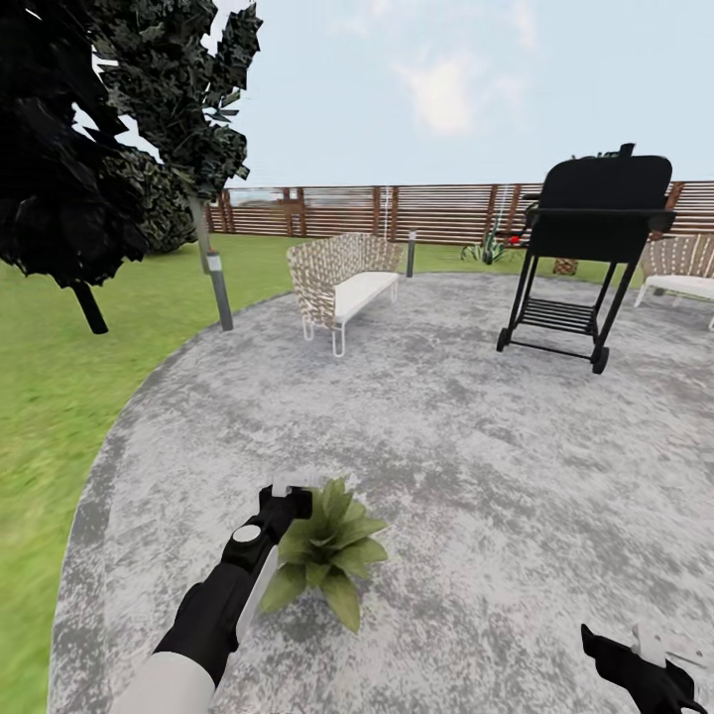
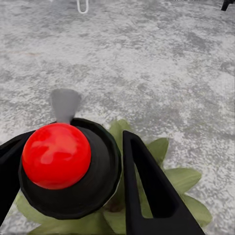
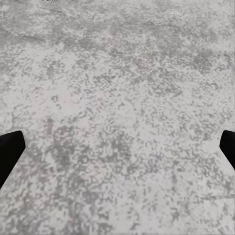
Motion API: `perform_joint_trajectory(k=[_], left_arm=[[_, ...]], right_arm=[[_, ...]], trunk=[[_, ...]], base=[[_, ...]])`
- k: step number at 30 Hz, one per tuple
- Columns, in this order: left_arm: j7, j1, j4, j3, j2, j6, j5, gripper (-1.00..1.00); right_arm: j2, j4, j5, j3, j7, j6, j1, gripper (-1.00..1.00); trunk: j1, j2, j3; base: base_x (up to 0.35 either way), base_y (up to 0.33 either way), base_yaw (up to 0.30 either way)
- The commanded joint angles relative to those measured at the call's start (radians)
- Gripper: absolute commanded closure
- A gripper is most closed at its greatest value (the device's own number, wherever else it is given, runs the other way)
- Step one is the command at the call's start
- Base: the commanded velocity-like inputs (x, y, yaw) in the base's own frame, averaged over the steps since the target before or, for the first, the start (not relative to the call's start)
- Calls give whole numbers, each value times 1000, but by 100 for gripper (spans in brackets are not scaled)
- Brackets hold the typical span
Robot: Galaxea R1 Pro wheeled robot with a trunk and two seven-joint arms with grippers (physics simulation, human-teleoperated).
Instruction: Pick up the pesticide atomizer in the garden and spray insectifuge to fully cover both potted plants in the garden.
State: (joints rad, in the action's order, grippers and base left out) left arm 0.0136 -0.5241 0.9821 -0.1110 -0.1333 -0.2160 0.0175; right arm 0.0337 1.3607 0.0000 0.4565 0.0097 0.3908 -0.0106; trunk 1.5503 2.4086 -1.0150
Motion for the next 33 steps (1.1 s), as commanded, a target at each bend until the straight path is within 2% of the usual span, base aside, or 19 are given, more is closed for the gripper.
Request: perform_joint_trajectory(k=[1, 7, 18, 24, 33], left_arm=[[2, -1, 1, -1, 0, -5, 2, 100], [2, -1, 1, -1, 0, -5, 2, 100], [2, -1, 4, -1, 0, -5, 2, 100], [2, -1, 4, -2, 0, -5, 2, 100], [2, -1, 4, -1, 0, -5, 2, 100]], right_arm=[[0, 1, 0, 1, 1, 6, 0, -100], [0, 1, 0, 1, 1, 6, 0, -100], [0, 1, 0, 1, 1, 6, 0, -100], [0, 1, 0, 1, 1, 6, 0, -100], [0, 1, 0, 1, 1, 5, 0, -100]], trunk=[[0, 0, -1], [0, 0, -1], [0, 0, -1], [0, 0, -1], [0, 0, -1]], base=[[16, -29, 286], [64, -21, 119], [284, -180, 2], [56, -51, 3], [3, -3, 233]])
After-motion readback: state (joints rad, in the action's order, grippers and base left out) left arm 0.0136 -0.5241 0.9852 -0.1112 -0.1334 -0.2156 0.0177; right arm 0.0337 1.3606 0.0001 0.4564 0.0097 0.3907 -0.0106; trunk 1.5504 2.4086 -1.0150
